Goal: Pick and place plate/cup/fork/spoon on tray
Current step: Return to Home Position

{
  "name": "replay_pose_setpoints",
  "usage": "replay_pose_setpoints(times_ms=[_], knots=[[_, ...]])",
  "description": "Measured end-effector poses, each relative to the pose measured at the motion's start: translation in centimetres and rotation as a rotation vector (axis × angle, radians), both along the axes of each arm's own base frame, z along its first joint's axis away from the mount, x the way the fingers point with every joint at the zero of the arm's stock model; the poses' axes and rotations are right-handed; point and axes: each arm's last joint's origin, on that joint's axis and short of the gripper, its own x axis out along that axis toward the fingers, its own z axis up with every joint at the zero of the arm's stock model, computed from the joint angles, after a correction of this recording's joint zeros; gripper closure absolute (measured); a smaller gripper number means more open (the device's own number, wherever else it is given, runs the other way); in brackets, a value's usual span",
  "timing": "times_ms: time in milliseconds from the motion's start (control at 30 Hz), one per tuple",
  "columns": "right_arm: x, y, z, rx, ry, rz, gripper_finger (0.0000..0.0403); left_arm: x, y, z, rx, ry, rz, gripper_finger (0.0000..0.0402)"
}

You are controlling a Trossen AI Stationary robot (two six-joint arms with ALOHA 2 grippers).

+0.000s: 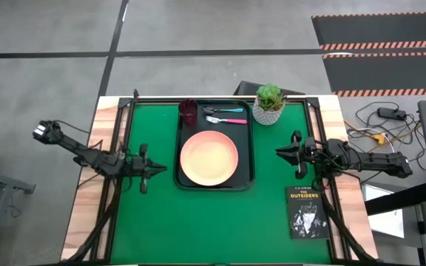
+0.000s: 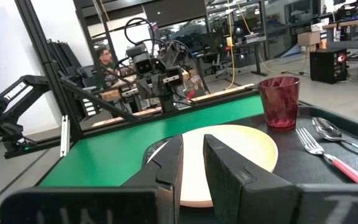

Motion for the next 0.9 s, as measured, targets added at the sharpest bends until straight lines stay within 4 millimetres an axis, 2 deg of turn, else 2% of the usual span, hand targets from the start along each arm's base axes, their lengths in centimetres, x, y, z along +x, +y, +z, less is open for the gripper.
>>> replay_pose_setpoints(times_ms=[900], knots=[[0.0,0.0,0.0,0.0,0.0,0.0,0.0351,0.6,-0.3,-1.7,0.074,0.151,0.0,0.04]])
